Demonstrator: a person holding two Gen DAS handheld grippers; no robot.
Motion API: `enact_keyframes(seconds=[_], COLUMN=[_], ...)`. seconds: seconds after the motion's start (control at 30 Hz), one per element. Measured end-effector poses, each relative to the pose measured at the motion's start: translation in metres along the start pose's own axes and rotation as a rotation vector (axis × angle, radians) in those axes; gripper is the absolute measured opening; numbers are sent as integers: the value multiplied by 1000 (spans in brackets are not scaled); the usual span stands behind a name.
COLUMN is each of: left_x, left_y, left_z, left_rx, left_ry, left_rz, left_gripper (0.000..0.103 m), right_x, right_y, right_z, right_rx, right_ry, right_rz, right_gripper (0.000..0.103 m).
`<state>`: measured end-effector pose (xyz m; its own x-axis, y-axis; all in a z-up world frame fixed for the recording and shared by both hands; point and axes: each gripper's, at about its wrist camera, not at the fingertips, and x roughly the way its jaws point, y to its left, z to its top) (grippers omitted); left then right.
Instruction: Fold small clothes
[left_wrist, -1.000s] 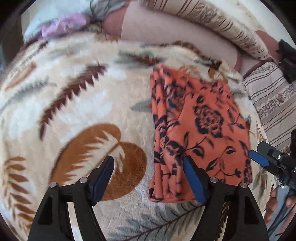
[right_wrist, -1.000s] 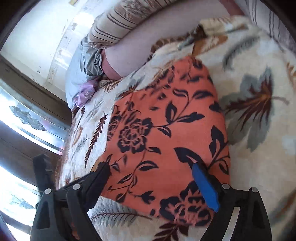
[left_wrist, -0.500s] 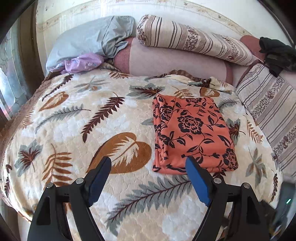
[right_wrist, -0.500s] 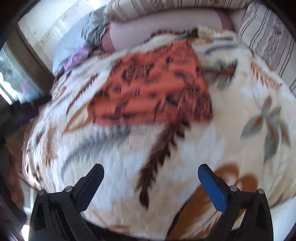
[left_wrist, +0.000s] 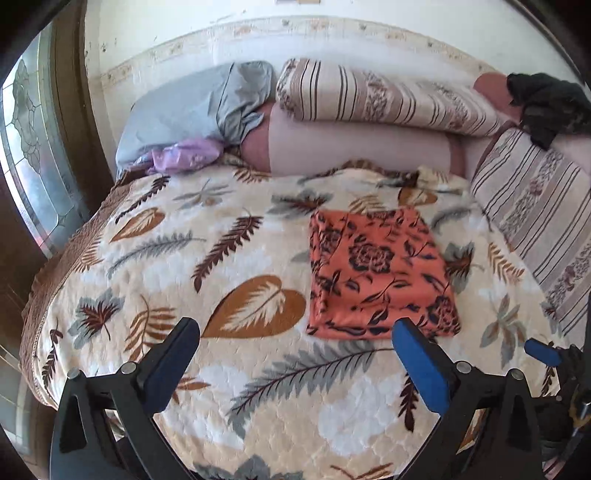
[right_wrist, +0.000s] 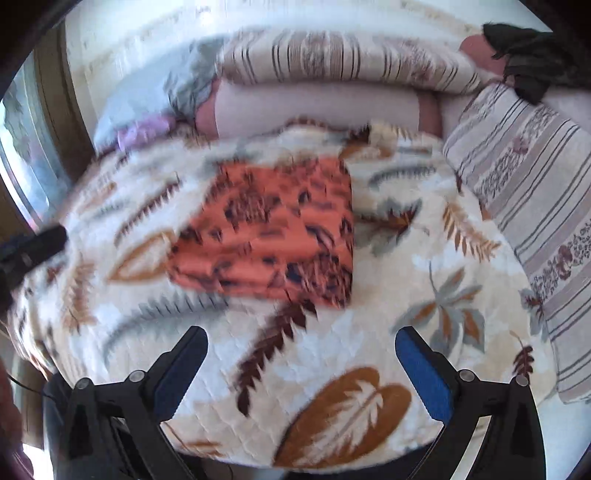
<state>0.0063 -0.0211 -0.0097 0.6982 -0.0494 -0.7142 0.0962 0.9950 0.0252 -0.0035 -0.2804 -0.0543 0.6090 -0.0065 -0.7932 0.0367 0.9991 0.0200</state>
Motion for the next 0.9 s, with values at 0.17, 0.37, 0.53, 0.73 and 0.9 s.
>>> enact_keyframes(seconds=[0.17, 0.37, 0.53, 0.73, 0.9], left_x=[-4, -6, -5, 1, 13], left_y=[-1, -7, -13, -23, -26], left_z=[0, 5, 8, 13, 18], left_rx=[9, 27, 37, 69, 71], left_ry=[-25, -45, -55, -74, -51], left_rz=[15, 27, -1, 53, 49], left_gripper=[103, 103, 103, 103, 103], right_x=[-10, -34, -31, -32, -27], right_y=[-5, -5, -6, -5, -7], right_z=[-2, 20, 27, 33, 39], right_rx=[9, -27, -46, -57, -75], right_ry=[-14, -91, -89, -108, -108], right_rz=[16, 8, -6, -27, -49], right_gripper=[103, 103, 103, 103, 103])
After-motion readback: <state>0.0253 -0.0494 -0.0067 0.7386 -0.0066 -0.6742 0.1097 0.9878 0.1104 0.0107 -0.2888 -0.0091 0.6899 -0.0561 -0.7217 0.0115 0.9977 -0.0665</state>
